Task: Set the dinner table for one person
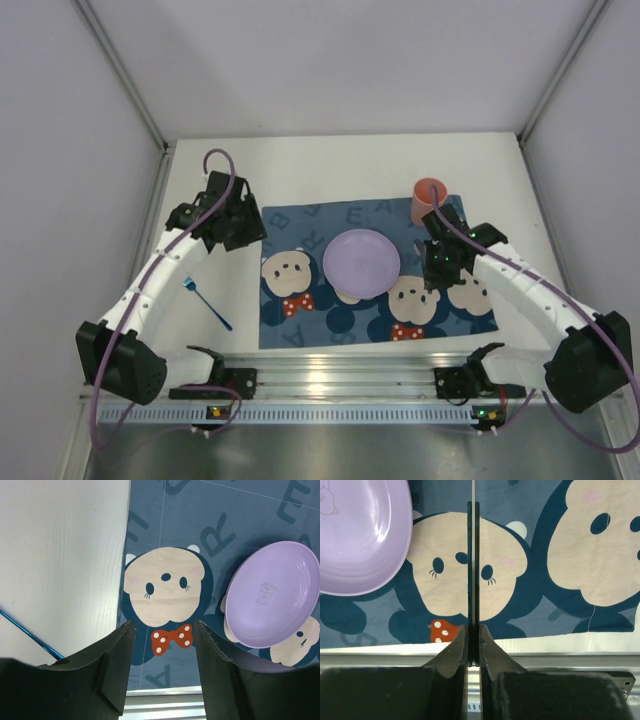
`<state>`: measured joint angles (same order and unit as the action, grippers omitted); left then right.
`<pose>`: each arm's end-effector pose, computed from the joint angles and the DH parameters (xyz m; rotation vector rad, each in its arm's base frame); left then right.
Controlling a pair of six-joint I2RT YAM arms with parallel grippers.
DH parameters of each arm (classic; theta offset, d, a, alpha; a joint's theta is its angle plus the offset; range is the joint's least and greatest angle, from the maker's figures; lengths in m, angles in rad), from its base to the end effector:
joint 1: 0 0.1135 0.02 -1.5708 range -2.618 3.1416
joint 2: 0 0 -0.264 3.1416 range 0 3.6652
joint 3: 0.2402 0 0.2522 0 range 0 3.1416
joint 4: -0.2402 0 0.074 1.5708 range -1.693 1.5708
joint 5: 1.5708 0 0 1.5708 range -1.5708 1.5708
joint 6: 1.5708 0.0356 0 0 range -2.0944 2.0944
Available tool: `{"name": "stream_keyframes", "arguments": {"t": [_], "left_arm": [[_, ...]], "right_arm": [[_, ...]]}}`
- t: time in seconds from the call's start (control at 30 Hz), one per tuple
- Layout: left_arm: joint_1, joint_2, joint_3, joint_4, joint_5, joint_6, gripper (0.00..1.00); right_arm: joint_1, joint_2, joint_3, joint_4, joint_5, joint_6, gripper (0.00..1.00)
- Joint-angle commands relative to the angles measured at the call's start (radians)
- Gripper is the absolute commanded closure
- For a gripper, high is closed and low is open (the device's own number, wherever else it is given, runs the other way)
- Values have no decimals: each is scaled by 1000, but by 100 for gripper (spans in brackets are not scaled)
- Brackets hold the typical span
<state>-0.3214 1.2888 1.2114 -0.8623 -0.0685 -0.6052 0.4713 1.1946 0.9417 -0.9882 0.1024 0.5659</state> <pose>0.2475 -0.0798 0.3195 -0.3861 2.5026 -0.2918 0.1893 0.0924 0.2523 0.1564 2.7989 0.1064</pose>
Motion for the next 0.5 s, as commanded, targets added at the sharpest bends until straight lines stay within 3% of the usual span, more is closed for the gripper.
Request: {"name": "stream_keyframes", "arguments": {"t": [0.0,0.3,0.47], "left_arm": [[10,-60,-27,-9,-5,15,44],[62,-91,-64,-49,-13,51,44],[71,-94,-78,-49,-10,51,44]], "right_arm": [[-28,23,-6,82,-12,-34,100],[-36,60,-58,95,-12,-9,100],[-36,48,-73,43,51,12,82]]}}
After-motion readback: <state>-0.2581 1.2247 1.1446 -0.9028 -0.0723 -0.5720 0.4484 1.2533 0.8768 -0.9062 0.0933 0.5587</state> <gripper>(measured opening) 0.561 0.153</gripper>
